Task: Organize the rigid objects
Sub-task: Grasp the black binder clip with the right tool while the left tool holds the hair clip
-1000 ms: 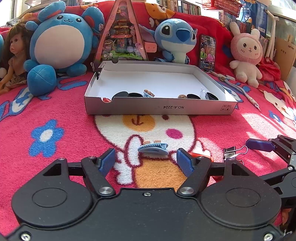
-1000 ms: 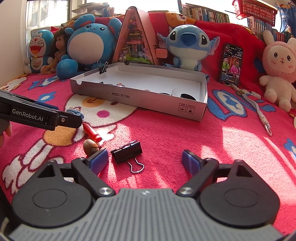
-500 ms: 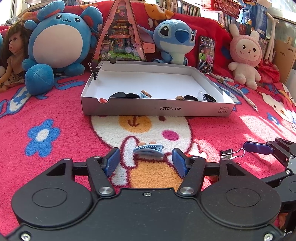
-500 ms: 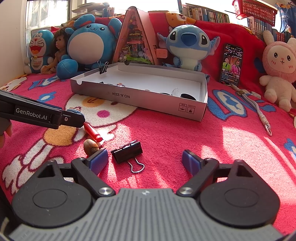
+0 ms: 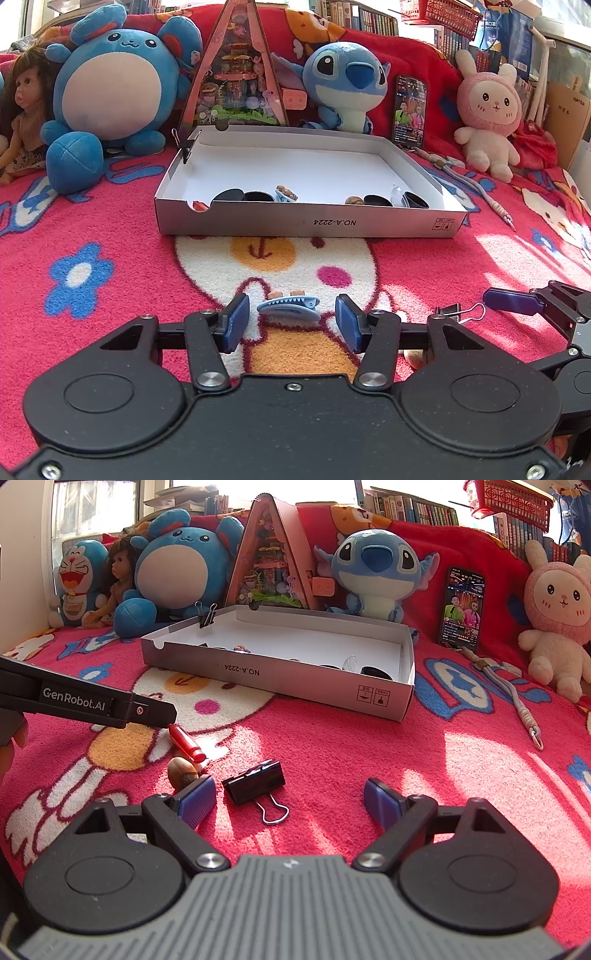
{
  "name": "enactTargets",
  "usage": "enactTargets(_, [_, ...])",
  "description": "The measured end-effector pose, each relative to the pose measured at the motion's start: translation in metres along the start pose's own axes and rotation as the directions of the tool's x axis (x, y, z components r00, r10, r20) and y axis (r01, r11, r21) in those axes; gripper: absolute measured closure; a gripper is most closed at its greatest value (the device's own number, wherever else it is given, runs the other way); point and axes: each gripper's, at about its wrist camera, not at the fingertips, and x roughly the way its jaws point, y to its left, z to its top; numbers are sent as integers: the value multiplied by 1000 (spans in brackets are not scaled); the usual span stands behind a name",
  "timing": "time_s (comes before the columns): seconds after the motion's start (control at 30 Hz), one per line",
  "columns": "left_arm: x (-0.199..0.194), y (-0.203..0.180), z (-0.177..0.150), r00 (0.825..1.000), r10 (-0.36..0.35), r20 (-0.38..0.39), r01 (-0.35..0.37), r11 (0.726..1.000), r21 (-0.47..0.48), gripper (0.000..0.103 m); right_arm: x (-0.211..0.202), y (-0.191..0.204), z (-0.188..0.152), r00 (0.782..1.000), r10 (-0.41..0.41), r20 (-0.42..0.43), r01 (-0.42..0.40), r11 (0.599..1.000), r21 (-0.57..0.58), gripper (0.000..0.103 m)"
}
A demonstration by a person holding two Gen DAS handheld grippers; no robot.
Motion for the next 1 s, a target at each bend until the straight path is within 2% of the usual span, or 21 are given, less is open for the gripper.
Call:
enactTargets(0.17, [2,0,-1,1000,4,-4,-4,1000,-1,58,-1,1,0,1000,22,4,-22,1000,-1,11])
enactTargets(0.27, [2,0,-1,1000,5,-4,-5,1000,6,61,-4,2,-1,999,41,17,-41,999,2,16])
enactTargets(0.57, [2,0,-1,1000,9,-3,-9,1000,15,67,-9,7,-2,993,108,42,-107,994,-17,39])
enactTargets(0.77, [1,1,-1,1000,9,-2,-9,1000,21,67,-10,10,0,991,125,55,-124,992,-19,59])
enactTargets(1.0, [0,1,-1,1000,10,1,-10,1000,13,67,-13,13,2,989,128,79,-126,992,-27,61])
